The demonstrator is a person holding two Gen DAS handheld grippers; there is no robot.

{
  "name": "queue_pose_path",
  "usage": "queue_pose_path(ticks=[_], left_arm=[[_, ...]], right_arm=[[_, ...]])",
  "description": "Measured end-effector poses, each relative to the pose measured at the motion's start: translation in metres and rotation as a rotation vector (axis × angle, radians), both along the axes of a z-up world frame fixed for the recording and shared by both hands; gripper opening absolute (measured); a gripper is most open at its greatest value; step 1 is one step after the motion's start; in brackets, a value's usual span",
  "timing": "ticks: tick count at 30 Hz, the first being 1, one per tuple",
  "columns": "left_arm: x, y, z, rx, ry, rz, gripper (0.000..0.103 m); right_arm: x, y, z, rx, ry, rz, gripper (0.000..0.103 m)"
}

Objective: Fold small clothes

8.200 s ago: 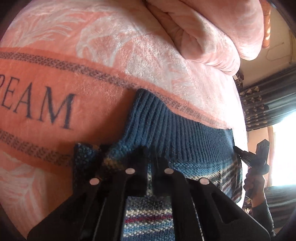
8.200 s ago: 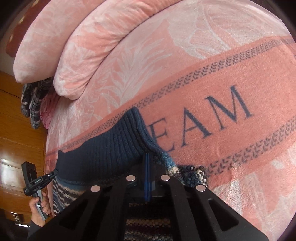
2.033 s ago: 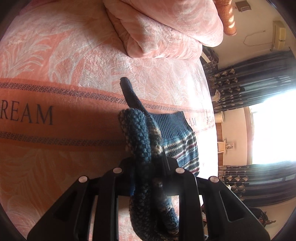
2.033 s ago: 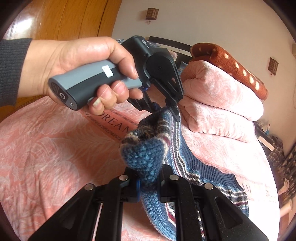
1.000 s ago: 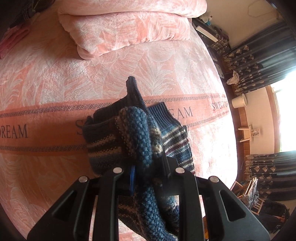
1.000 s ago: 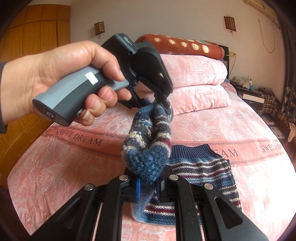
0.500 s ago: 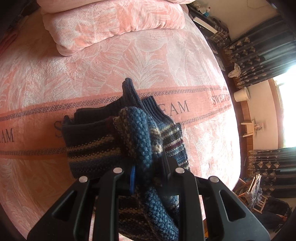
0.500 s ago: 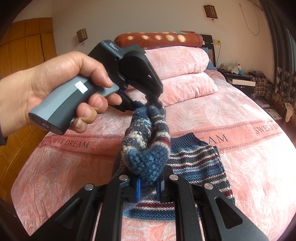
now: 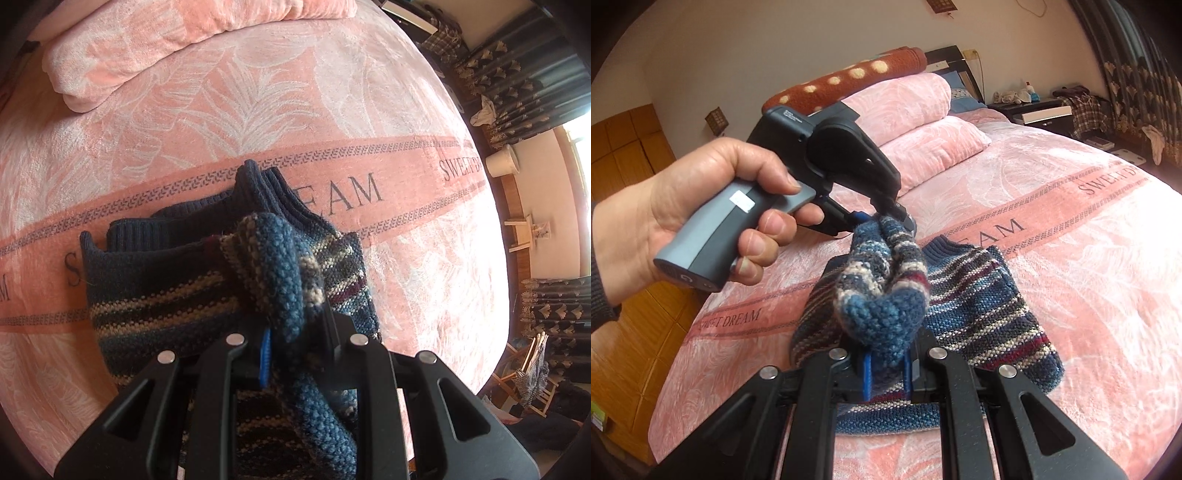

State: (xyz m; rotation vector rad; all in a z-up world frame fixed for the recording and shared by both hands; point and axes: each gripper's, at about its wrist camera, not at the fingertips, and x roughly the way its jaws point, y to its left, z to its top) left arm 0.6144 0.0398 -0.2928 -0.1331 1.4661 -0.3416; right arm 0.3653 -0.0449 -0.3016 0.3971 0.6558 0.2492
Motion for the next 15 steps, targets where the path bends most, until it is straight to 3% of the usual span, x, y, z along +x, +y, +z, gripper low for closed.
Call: queue_pose_path(ticks=[8,15], left_arm=[[0.001,-0.029,-0.024,0.059,0.0,-0.003,0.019],[-0.003,-0.056,-0.025,0.129,-0.025,-0.022,0.019]], right_arm=[[0.0,-0.03,-0.026,0.086,0.05,-0.034,0.011],[-0.004,-0.045,-0.033,0.123,0.073,-0.06,0.011]])
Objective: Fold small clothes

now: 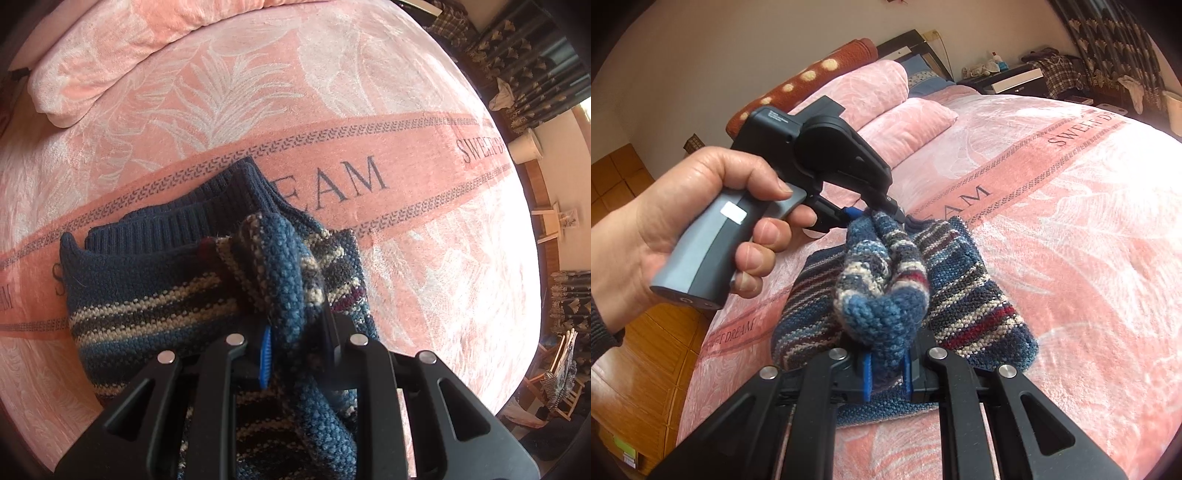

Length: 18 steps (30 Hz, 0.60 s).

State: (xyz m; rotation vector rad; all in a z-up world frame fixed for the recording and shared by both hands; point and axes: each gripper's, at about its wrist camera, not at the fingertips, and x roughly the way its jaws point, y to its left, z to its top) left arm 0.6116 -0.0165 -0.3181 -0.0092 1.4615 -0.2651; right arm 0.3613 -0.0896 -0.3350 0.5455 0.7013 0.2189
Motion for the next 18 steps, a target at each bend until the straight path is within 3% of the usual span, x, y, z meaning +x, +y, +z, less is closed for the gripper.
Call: queue_pose_path(ticks=[18], left_arm=[[0.0,-0.026,-0.017,0.094,-0.03,-0.041,0.019]], right_arm=[[0.002,-0.013,-0.023,0.032,0.07,-0.02,0.011]])
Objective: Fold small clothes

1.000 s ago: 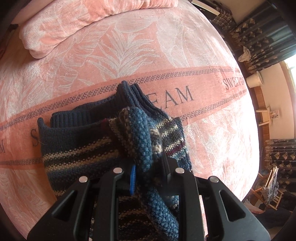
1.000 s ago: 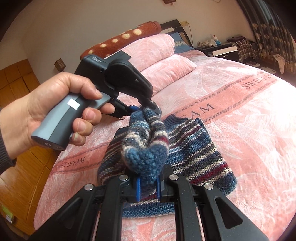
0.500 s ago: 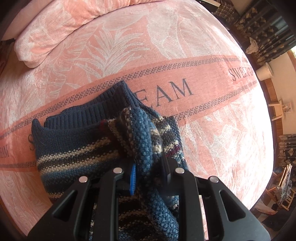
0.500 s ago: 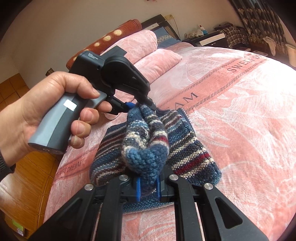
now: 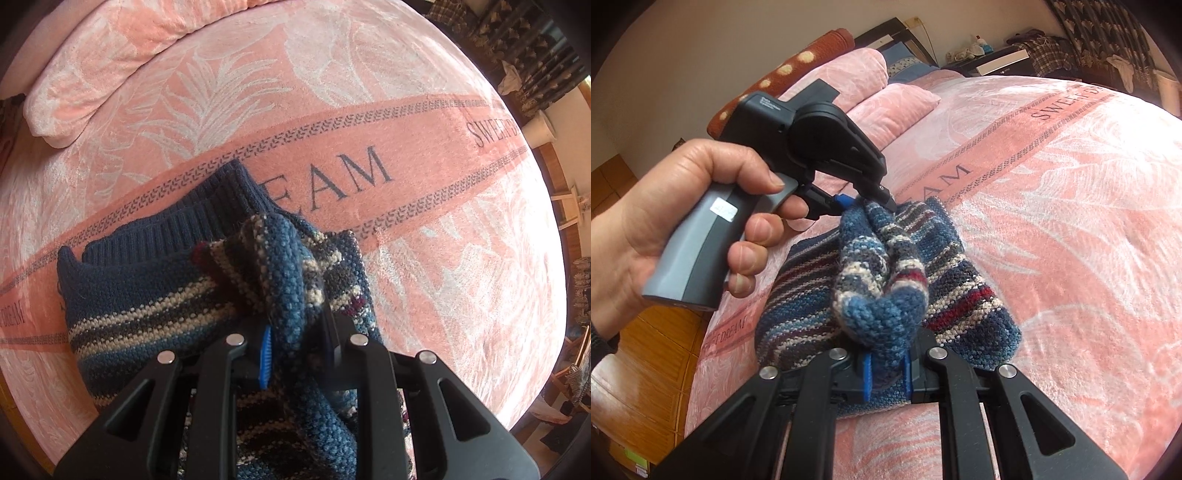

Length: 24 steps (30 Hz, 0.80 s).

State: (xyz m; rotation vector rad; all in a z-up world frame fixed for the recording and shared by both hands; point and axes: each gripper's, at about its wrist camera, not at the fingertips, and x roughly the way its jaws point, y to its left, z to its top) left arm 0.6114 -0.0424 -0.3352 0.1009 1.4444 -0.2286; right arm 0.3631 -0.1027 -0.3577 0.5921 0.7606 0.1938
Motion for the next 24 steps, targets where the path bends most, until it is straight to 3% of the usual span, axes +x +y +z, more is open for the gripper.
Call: queue_pose_path(ticks=[10,18,19,20,23,24], left_arm=[[0.0,-0.016,-0.013,0.056,-0.027,-0.03,0.022],[-0.004,-0.02,-0.014,0.055,-0.037,-0.025,0.026],[-0.004,-0.02,-0.013,0.051,-0.037,-0.027,0.029],[-0.005,-0.022,-0.013,0.034,-0.035,-0.031,0.038],[-0.008,-0.017,0.004,-0.094,-0.089,-0.05,0.079],[-0.012,-0.01,0.013,-0.143,-0.115,-0.041,0.081]], right_arm=[[0.007,-0.014,-0.022,0.086,0.064,-0.002,0.011],[0.006,-0.024,-0.034,0.155,0.09,-0.015,0.012],[0.007,-0.026,-0.036,0.177,0.096,-0.014,0.012],[0.007,-0.029,-0.041,0.214,0.104,-0.014,0.012],[0.009,-0.04,-0.058,0.365,0.142,0.001,0.017],[0.009,-0.043,-0.061,0.403,0.152,0.003,0.024]])
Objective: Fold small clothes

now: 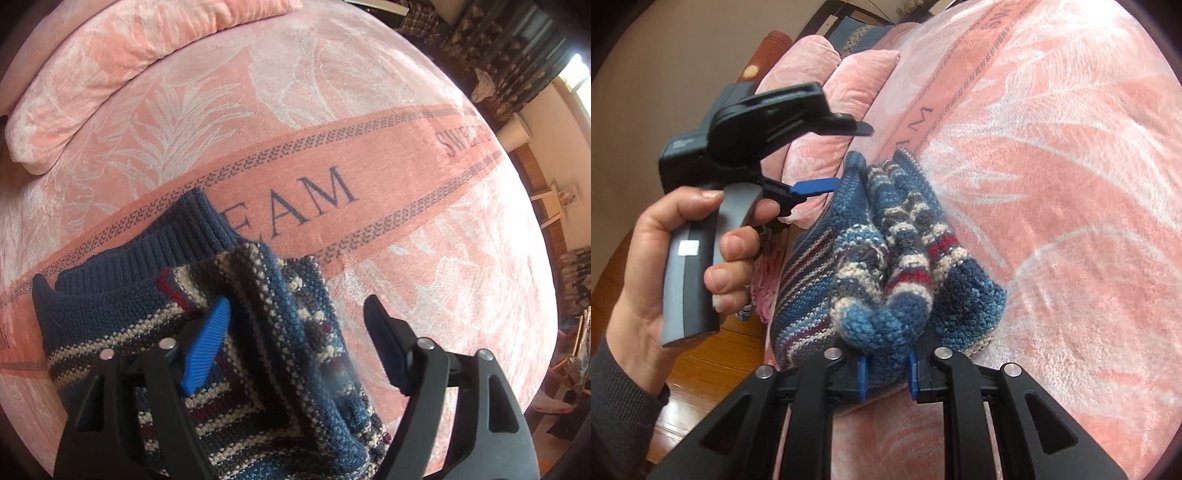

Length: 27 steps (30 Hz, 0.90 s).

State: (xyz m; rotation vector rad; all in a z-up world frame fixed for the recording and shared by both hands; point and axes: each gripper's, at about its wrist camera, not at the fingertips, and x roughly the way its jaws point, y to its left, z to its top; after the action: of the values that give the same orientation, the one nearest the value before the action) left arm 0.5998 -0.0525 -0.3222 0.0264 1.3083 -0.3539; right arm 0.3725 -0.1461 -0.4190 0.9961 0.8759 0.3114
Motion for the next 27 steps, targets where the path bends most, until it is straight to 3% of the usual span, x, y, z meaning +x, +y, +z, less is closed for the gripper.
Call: queue_pose_path(ticks=[1,3,5,9,14,16,17,18,20,23,27], left_arm=[[-0.005,0.009,0.01,-0.059,-0.015,0.008,0.082],[-0.02,0.029,0.03,-0.153,-0.029,0.004,0.083],[-0.045,0.054,0.05,-0.203,-0.052,-0.008,0.085],[-0.112,0.12,0.074,-0.311,-0.043,-0.028,0.088],[-0.172,0.19,0.067,-0.364,-0.002,0.001,0.088],[-0.172,0.21,0.056,-0.438,0.033,0.052,0.088],[-0.17,0.215,0.051,-0.488,0.056,0.078,0.088],[-0.166,0.218,0.046,-0.541,0.075,0.101,0.088],[-0.156,0.218,0.039,-0.652,0.104,0.13,0.088],[-0.14,0.206,0.035,-0.768,0.119,0.133,0.088],[-0.114,0.18,0.014,-0.804,0.16,0.113,0.088]], right_arm=[[0.0,-0.003,-0.002,0.032,0.004,0.003,0.027],[0.0,-0.011,0.0,0.098,-0.005,0.018,0.054],[0.002,-0.018,0.003,0.143,-0.014,0.043,0.069],[0.011,-0.03,-0.002,0.27,0.006,0.091,0.069],[0.045,-0.028,-0.001,0.292,0.069,0.187,0.069],[0.062,-0.023,-0.001,0.259,0.109,0.234,0.066],[0.069,-0.019,0.0,0.233,0.127,0.263,0.055],[0.074,-0.016,0.002,0.186,0.134,0.289,0.034],[0.076,-0.013,0.008,0.101,0.14,0.318,0.025],[0.069,-0.028,0.013,0.104,0.143,0.296,0.022],[0.063,-0.041,-0.011,0.128,0.195,0.274,0.023]])
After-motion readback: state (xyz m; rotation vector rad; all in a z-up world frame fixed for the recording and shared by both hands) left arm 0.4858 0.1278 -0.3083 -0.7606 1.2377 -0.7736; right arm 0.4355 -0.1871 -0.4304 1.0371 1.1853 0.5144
